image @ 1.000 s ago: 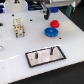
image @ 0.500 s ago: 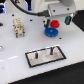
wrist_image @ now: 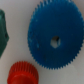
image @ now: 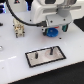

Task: Insert the blue gear onto the right peg, followed by the red gear

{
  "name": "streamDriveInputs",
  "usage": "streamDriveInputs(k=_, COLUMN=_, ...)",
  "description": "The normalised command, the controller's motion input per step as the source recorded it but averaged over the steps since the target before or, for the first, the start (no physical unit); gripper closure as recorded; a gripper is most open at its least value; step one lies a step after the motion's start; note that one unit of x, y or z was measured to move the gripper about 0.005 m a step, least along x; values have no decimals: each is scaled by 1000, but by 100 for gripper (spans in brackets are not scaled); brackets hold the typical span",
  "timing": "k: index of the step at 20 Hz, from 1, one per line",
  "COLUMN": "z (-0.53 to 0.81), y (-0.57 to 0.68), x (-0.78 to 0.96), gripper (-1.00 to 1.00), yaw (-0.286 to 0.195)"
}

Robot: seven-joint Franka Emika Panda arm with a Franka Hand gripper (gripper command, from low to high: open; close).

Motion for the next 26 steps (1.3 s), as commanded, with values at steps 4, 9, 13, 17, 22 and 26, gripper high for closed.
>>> streamDriveInputs(k=4, z=-274, y=-79, x=-356, gripper=100, yaw=0)
streamDriveInputs(k=9, z=-99, y=5, x=-266, gripper=-100, yaw=0)
streamDriveInputs(k=13, z=-14, y=9, x=-508, gripper=-100, yaw=0)
streamDriveInputs(k=17, z=-55, y=-14, x=-260, gripper=100, yaw=0)
streamDriveInputs(k=22, z=223, y=-3, x=42, gripper=100, yaw=0)
streamDriveInputs(k=26, z=521, y=4, x=372, gripper=100, yaw=0)
